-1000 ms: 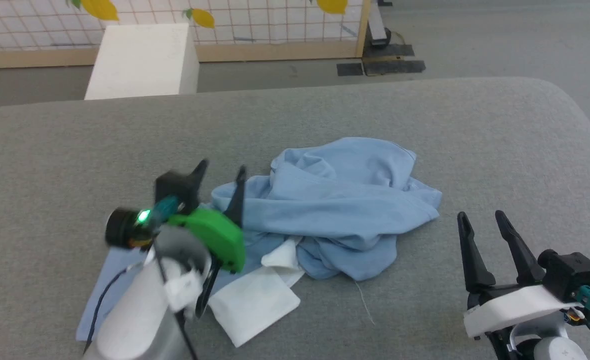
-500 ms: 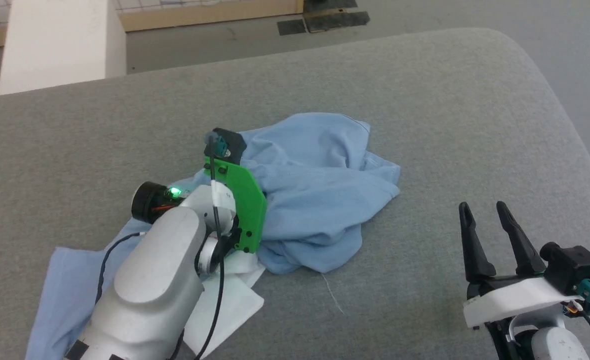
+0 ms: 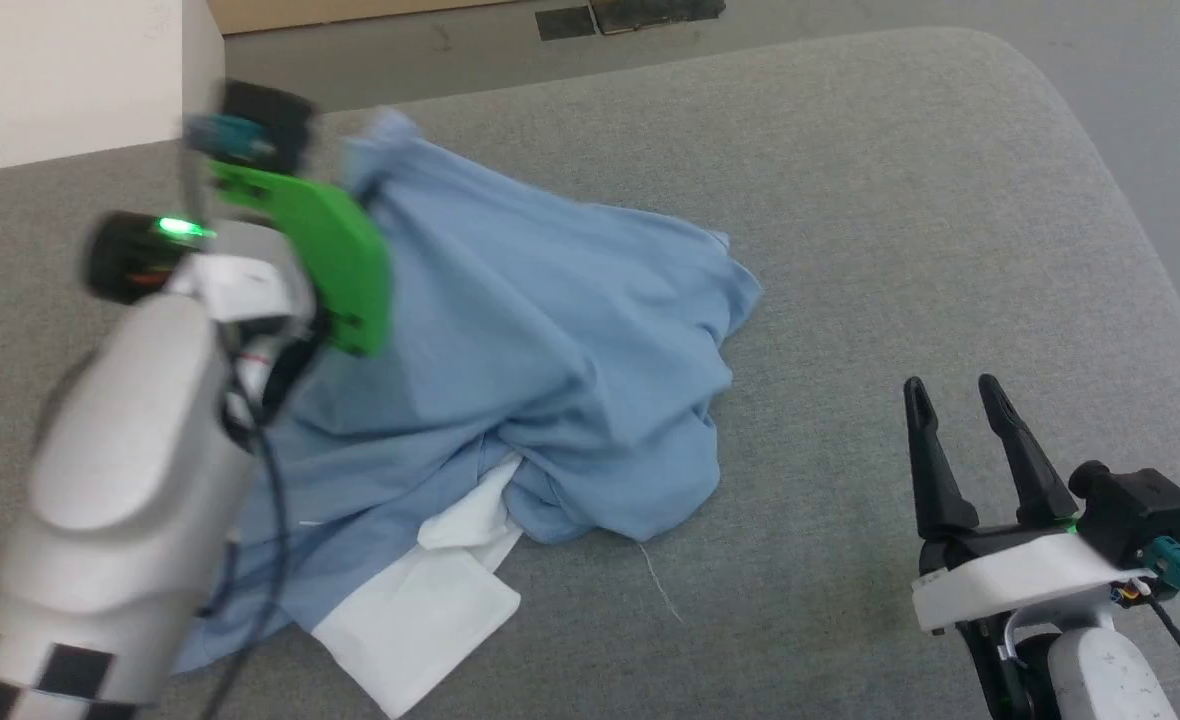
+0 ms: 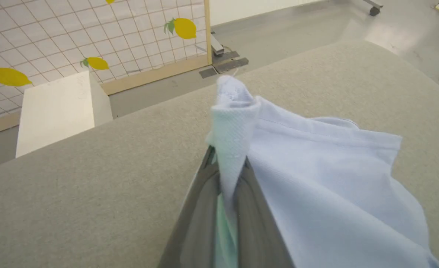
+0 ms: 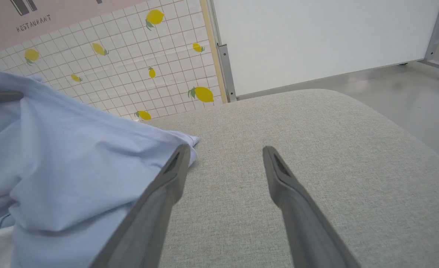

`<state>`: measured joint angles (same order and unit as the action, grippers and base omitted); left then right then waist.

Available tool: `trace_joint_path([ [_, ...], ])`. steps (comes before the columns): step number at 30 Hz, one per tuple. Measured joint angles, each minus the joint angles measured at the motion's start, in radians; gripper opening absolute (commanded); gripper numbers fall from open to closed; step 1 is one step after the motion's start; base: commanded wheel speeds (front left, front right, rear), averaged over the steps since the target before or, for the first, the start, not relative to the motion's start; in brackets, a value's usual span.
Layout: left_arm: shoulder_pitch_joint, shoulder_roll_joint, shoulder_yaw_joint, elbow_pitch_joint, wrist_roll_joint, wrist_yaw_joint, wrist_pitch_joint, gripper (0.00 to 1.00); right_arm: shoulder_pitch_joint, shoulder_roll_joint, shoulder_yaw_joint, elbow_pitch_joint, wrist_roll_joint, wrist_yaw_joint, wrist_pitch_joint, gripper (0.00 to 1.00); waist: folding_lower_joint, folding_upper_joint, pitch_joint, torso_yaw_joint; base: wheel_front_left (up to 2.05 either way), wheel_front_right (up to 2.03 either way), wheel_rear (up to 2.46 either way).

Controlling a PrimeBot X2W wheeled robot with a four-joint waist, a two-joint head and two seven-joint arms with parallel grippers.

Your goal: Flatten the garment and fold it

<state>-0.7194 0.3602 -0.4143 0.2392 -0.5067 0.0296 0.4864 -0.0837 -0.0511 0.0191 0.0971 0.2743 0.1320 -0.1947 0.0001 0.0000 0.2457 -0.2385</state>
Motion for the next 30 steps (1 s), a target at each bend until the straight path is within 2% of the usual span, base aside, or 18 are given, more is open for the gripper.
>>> trace_joint_path([
  [3,-0.02,0.069,0.065,0.059,0.025,0.054,-0.041,0.0,-0.005,0.0,0.008,0.007,0.008,0.0,-0.008,1.0,0.0,0.0,0.012,-0.004,0.0,0.0,0.0],
  [5,-0.019,0.108,0.11,0.101,0.044,0.105,-0.077,0.0,-0.006,0.0,0.012,0.017,0.013,0.0,-0.014,1.0,0.0,0.0,0.018,-0.01,0.0,0.0,0.0],
  [9,0.014,0.149,0.166,0.158,0.076,0.21,-0.154,0.0,-0.007,0.0,0.009,0.032,0.017,0.0,-0.018,1.0,0.0,0.0,0.022,-0.014,0.0,0.0,0.0],
  [12,0.067,0.154,0.186,0.209,0.093,0.25,-0.21,0.0,-0.007,0.0,0.001,0.036,0.015,0.0,-0.018,1.0,0.0,0.0,0.017,-0.007,0.0,0.0,0.0],
  [13,0.084,0.149,0.189,0.222,0.087,0.252,-0.218,0.36,-0.007,0.0,-0.001,0.036,0.012,0.0,-0.018,1.0,0.0,0.0,0.014,-0.005,0.0,0.0,0.0],
  [14,0.107,0.139,0.193,0.23,0.076,0.249,-0.231,0.99,-0.007,0.0,-0.003,0.036,0.007,0.0,-0.017,1.0,0.0,0.0,0.01,-0.001,0.0,0.0,0.0],
  [18,0.178,0.094,0.209,0.24,0.028,0.234,-0.305,1.0,-0.007,0.0,0.003,0.027,-0.004,0.0,-0.003,1.0,0.0,0.0,-0.01,0.017,0.0,0.0,0.0],
  [23,0.28,0.021,0.261,0.165,-0.028,0.216,-0.516,1.0,-0.003,0.0,0.046,0.006,-0.024,0.0,0.044,1.0,-0.0001,0.0,-0.039,0.049,0.0,0.0,0.0],
  [26,0.362,-0.03,0.269,0.093,-0.03,0.207,-0.668,1.0,0.0,0.0,0.091,0.007,-0.036,0.0,0.12,1.0,-0.0001,0.0,-0.05,0.079,0.0,0.0,0.0],
  [30,0.456,-0.095,0.258,0.001,-0.007,0.206,-0.736,1.0,-0.001,0.0,0.149,0.026,-0.047,0.0,0.245,1.0,-0.0001,0.0,-0.058,0.121,0.0,0.0,0.0],
])
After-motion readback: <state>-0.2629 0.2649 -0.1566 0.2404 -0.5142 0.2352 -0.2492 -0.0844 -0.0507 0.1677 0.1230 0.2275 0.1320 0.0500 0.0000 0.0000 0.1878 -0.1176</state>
